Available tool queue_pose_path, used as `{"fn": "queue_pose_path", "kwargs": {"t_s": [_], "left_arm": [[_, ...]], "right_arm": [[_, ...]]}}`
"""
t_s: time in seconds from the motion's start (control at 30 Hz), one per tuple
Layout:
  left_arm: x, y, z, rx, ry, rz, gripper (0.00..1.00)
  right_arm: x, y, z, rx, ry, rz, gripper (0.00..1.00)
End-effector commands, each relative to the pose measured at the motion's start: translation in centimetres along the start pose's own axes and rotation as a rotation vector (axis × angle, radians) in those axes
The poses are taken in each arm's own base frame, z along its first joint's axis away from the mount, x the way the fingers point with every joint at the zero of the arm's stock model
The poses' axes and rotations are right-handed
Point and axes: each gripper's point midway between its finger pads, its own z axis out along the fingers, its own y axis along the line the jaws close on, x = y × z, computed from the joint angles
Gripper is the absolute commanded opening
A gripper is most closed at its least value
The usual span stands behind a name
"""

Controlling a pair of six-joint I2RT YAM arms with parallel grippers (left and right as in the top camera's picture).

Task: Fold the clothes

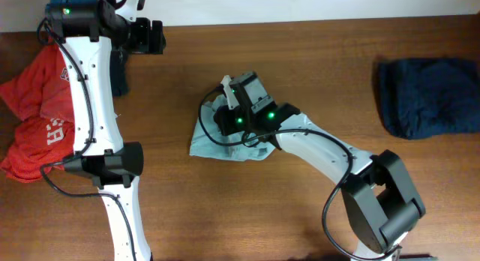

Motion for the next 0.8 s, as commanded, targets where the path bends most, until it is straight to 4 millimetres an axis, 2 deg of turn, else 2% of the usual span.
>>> {"fn": "queue_pose_path", "kwargs": {"t_s": [0.0,0.13,0.27,0.3,0.37,0.4,0.43,0.5,0.63,0.77], "left_arm": [[-0.3,0.1,-0.7,-0.009,-0.022,-0.009,0.94],[-0.3,0.1,-0.7,-0.01,-0.023,-0.009,0.94],[-0.3,0.1,-0.7,-0.009,-0.023,-0.008,0.94],[-0.3,0.1,-0.7,-0.009,-0.023,-0.008,0.94],[-0.3,0.1,-0.7,-0.009,-0.022,-0.009,0.94],[-0.3,0.1,-0.7,-0.009,-0.022,-0.009,0.94],[-0.3,0.1,-0.7,-0.009,-0.021,-0.009,0.95],[-0.3,0.2,-0.7,-0.01,-0.021,-0.009,0.95],[-0.5,0.4,-0.7,-0.02,-0.028,-0.001,0.95],[-0.8,1.4,-0.9,-0.029,-0.043,-0.016,0.95]], "right_arm": [[-1.4,2.7,-0.4,-0.044,-0.033,-0.033,0.2],[-1.3,5.3,-0.3,-0.072,-0.039,-0.079,0.2],[0.3,6.1,1.3,-0.023,-0.022,-0.107,0.21],[0.6,5.9,1.8,-0.004,-0.018,-0.103,0.28],[1.4,5.9,2.6,0.016,-0.007,-0.092,0.61],[1.7,6.1,3.0,0.013,0.0,-0.095,0.73],[2.0,6.3,3.2,0.009,0.007,-0.096,0.8],[2.5,6.7,3.4,0.003,0.018,-0.103,0.86],[2.7,7.8,3.1,-0.035,0.033,-0.11,0.9],[0.4,8.6,0.1,-0.024,0.028,-0.118,0.9]]}}
